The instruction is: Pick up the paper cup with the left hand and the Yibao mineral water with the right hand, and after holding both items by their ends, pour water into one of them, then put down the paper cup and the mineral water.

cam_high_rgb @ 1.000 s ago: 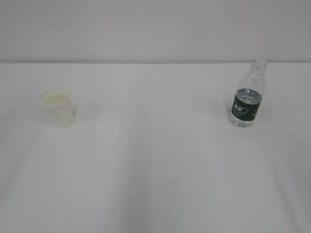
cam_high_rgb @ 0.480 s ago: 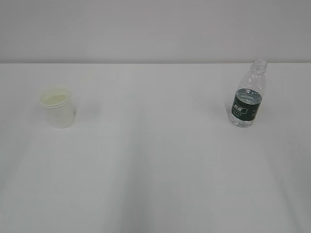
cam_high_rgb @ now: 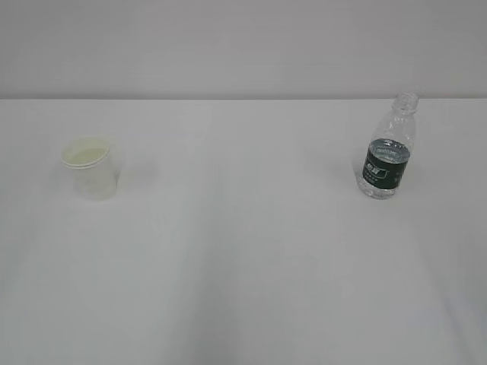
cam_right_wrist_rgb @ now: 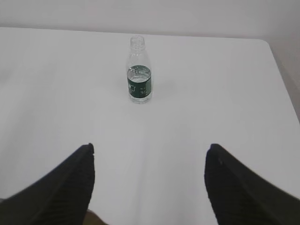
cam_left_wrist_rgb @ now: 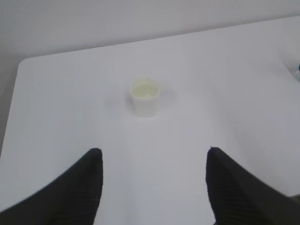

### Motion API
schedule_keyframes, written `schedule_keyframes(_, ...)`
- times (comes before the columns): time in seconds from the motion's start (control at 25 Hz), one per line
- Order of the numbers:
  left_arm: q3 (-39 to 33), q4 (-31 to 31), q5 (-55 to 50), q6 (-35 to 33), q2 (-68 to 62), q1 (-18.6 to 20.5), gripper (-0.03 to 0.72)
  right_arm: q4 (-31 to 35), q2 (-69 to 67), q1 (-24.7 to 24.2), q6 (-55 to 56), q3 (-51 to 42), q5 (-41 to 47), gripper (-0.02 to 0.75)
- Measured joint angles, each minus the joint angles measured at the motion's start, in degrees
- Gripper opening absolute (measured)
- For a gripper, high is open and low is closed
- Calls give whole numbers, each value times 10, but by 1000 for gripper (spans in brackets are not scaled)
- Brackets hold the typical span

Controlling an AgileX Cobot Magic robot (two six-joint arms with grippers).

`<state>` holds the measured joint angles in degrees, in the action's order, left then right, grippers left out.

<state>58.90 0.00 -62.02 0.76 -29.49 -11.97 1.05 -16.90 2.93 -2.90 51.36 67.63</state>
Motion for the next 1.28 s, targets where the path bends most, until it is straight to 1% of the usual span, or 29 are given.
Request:
schedule_keyframes(0.24,-8,0,-9,0,36,0,491,5,20,0,0,0,20,554)
schedule_keyframes(0.56,-56,0,-16,0,110,0,491,15,37,0,0,0,41,553)
schedule_keyframes(0.84,-79,0,-16,6,136,0,482,15,57,0,0,-2,53,553)
schedule_keyframes(1.12,-83,0,-16,7,146,0,474,17,83,0,0,-45,54,552)
schedule_keyframes(1.28,-103,-3,-16,8,160,0,471,18,106,0,1,-64,54,552)
